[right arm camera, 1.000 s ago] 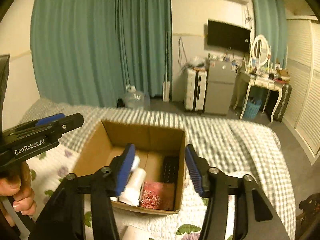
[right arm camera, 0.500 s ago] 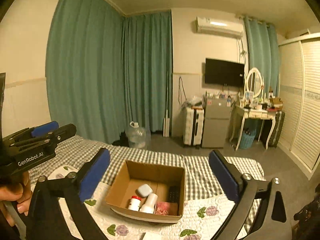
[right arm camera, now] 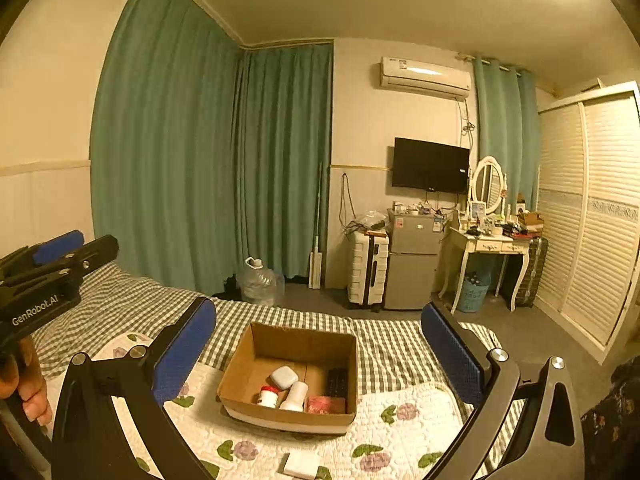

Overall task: Organize rigid objects
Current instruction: 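Withdraw both tools from the box and move toward the white block, then lower the right tool onto the white block and close its fingers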

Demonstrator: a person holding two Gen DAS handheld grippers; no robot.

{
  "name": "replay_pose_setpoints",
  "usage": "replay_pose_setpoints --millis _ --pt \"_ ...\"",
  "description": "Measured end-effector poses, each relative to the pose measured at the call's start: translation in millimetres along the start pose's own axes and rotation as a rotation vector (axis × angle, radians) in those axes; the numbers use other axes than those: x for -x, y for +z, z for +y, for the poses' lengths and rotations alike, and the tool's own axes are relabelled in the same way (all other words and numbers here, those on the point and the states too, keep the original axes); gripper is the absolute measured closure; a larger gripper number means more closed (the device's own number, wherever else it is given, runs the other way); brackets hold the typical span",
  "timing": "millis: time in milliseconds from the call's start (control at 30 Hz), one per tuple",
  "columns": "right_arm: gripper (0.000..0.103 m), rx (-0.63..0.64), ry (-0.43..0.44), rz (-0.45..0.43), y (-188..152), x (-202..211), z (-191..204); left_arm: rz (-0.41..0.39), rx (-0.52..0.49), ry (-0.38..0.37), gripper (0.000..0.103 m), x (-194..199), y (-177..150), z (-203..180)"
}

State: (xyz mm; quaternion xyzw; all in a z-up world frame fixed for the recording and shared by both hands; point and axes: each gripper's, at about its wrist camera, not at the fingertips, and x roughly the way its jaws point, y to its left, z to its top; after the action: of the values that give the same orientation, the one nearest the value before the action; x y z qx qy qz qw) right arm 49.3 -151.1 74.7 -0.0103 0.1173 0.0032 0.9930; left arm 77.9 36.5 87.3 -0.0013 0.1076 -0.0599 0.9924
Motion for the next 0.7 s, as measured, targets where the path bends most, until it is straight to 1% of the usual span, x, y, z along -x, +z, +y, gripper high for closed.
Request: replay_pose_setpoints --millis 100,200,233,367,500,567,700 --pt "0.000 -0.001 0.006 0.060 -16 -6 1 0.040 -0.008 -0.008 0.039 -7 -16 0" --pt "0.000 -0.011 0.003 0.098 -33 -17 -2 0.133 -0.006 -0.066 0.039 -25 -36 0" --pt "0.000 -0.016 0.002 0.114 -40 -22 -4 0.143 -0.004 -0.069 0.039 -28 -41 -1" --pt "0.000 -0.042 0.017 0.162 -67 -42 -9 0.172 -0.018 -0.062 0.039 -43 -65 -3" --pt "0.000 -0.051 0.019 0.205 -90 -61 -14 0.230 -0.022 -0.063 0.039 -63 -90 -7" --pt "0.000 -0.049 0.013 0.219 -99 -68 -14 0.249 -0.032 -0.050 0.039 -71 -107 -10" --pt "0.000 -0.033 0.002 0.262 -118 -87 -15 0.261 -0.049 -0.039 0.039 -80 -129 -15"
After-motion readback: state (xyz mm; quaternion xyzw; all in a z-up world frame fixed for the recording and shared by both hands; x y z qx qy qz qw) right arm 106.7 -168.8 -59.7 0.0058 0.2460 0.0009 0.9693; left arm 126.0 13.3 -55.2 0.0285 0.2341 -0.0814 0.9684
